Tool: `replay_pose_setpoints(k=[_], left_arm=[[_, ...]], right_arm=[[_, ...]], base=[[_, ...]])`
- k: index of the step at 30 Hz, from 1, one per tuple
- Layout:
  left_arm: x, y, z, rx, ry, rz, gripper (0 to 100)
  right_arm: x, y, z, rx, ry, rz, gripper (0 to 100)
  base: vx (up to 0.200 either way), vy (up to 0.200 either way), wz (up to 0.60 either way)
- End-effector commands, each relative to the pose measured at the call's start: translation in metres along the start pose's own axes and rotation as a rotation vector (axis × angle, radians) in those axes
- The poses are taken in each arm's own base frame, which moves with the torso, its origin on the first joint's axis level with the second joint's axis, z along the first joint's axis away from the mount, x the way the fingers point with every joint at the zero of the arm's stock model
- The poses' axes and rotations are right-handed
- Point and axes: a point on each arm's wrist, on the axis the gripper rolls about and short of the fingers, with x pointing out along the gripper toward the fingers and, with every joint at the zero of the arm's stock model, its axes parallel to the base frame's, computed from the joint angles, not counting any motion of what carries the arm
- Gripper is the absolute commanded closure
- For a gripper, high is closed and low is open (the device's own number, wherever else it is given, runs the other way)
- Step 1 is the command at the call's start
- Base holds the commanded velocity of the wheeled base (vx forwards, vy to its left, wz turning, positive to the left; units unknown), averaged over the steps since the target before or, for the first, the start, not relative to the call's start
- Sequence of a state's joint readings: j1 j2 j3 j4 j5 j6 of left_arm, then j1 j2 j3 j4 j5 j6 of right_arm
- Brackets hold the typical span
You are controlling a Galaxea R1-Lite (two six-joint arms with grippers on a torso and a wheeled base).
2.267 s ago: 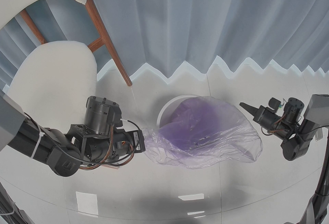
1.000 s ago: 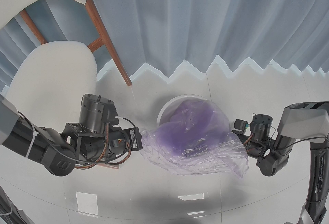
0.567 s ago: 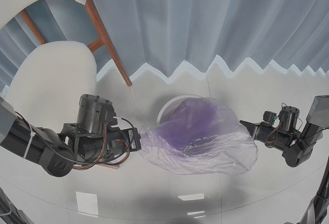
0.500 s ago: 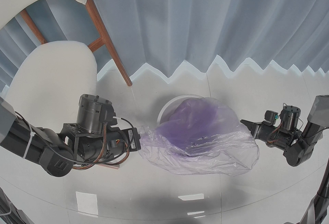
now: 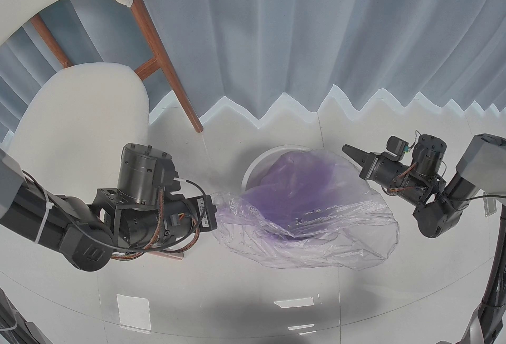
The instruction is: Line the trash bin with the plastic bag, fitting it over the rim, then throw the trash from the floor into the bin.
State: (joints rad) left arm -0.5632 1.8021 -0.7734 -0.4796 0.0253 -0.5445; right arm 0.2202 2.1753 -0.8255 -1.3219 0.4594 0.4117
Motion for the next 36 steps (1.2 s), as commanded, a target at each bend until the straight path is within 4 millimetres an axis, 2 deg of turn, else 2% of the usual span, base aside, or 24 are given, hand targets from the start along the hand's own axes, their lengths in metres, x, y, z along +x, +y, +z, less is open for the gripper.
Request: replay_pose_setpoints(k=[1, 8, 10, 13, 17, 19, 23, 26, 28, 30, 31, 32, 36], left_arm=[[0.000, 0.001, -0.001, -0.002, 0.002, 0.002, 100], [0.002, -0.002, 0.004, -0.002, -0.011, -0.006, 100], [0.002, -0.002, 0.003, -0.002, -0.008, -0.004, 100], [0.001, -0.001, 0.002, -0.002, -0.008, -0.004, 100], [0.000, -0.002, 0.003, -0.002, -0.011, -0.006, 100], [0.000, -0.002, 0.003, -0.002, -0.012, -0.006, 100], [-0.001, -0.003, 0.004, -0.002, -0.019, -0.010, 100], [0.000, -0.004, 0.007, -0.003, -0.048, -0.030, 100], [0.000, -0.005, 0.008, -0.005, -0.067, -0.041, 100], [0.000, -0.006, 0.010, -0.004, -0.078, -0.048, 100], [0.000, -0.006, 0.010, -0.004, -0.078, -0.048, 100], [0.000, -0.007, 0.011, -0.004, -0.083, -0.053, 100], [-0.001, -0.010, 0.016, -0.003, -0.100, -0.063, 100]], right_arm=[[0.019, 0.000, -0.037, -0.005, 0.048, 0.078, 100], [0.030, 0.030, -0.064, 0.006, 0.121, 0.151, 100], [0.035, 0.046, -0.079, 0.009, 0.168, 0.191, 100], [0.040, 0.055, -0.090, 0.003, 0.202, 0.212, 100], [0.043, 0.055, -0.102, -0.009, 0.242, 0.199, 100], [0.048, 0.054, -0.116, -0.021, 0.266, 0.182, 100], [0.055, 0.050, -0.123, -0.024, 0.264, 0.168, 100], [0.066, 0.039, -0.109, -0.039, 0.200, 0.160, 100], [0.069, 0.028, -0.085, -0.053, 0.136, 0.136, 100], [0.064, 0.027, -0.055, -0.068, 0.079, 0.122, 100], [0.063, 0.028, -0.053, -0.069, 0.076, 0.122, 100], [0.051, 0.030, -0.022, -0.076, 0.037, 0.102, 100], [0.014, 0.035, 0.028, -0.095, -0.019, 0.050, 100]], base=[[0.000, 0.000, 0.00], [0.000, 0.000, 0.00], [0.000, 0.000, 0.00], [0.000, 0.000, 0.00], [0.000, 0.000, 0.00], [0.000, 0.000, 0.00], [0.000, 0.000, 0.00], [0.000, 0.000, 0.00], [0.000, 0.000, 0.00], [0.000, 0.000, 0.00], [0.000, 0.000, 0.00], [0.000, 0.000, 0.00], [0.000, 0.000, 0.00]])
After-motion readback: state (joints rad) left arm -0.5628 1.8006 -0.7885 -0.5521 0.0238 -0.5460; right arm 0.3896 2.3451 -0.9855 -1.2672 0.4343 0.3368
